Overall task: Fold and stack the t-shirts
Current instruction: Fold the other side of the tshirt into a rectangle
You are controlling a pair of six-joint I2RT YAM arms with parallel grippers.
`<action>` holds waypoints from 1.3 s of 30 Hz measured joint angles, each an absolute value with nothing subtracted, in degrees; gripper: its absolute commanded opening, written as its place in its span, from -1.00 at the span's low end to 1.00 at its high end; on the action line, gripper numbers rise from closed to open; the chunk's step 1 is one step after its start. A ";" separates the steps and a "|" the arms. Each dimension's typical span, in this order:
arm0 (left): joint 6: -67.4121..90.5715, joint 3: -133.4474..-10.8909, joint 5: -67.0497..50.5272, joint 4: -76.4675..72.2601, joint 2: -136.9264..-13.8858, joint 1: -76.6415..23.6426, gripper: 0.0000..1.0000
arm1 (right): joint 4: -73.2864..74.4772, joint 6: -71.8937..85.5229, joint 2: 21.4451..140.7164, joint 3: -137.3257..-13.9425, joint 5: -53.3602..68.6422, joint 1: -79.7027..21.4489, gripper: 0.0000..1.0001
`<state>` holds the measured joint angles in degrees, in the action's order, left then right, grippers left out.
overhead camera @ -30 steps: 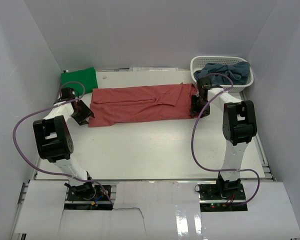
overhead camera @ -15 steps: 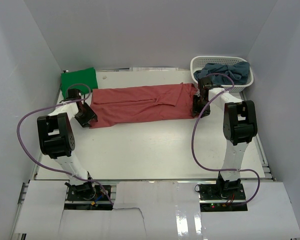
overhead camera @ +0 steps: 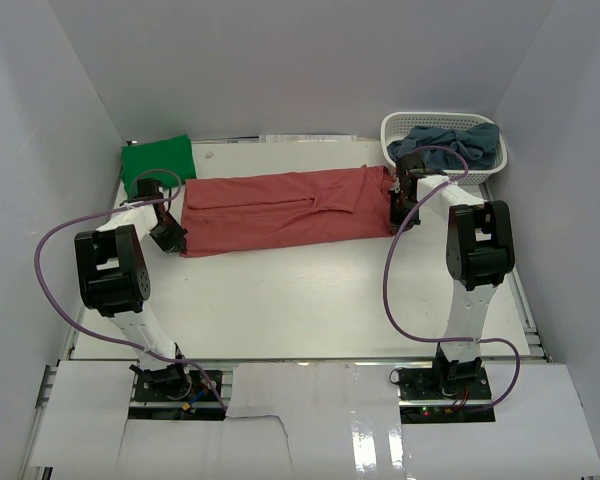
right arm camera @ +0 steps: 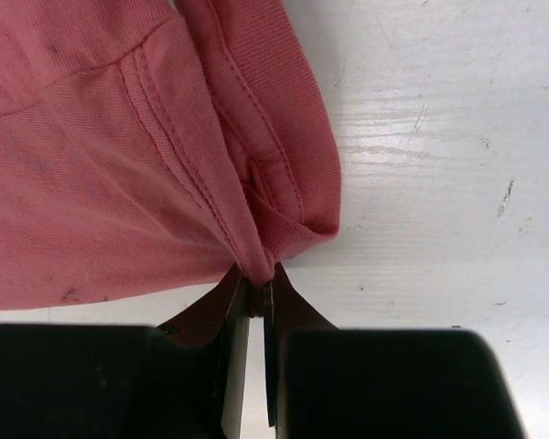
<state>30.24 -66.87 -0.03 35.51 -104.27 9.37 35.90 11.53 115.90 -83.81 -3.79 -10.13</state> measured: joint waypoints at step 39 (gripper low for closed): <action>26.57 -59.40 3.75 37.71 -97.80 8.86 -1.00 | 41.91 15.68 97.62 -61.30 -6.59 -11.11 -0.03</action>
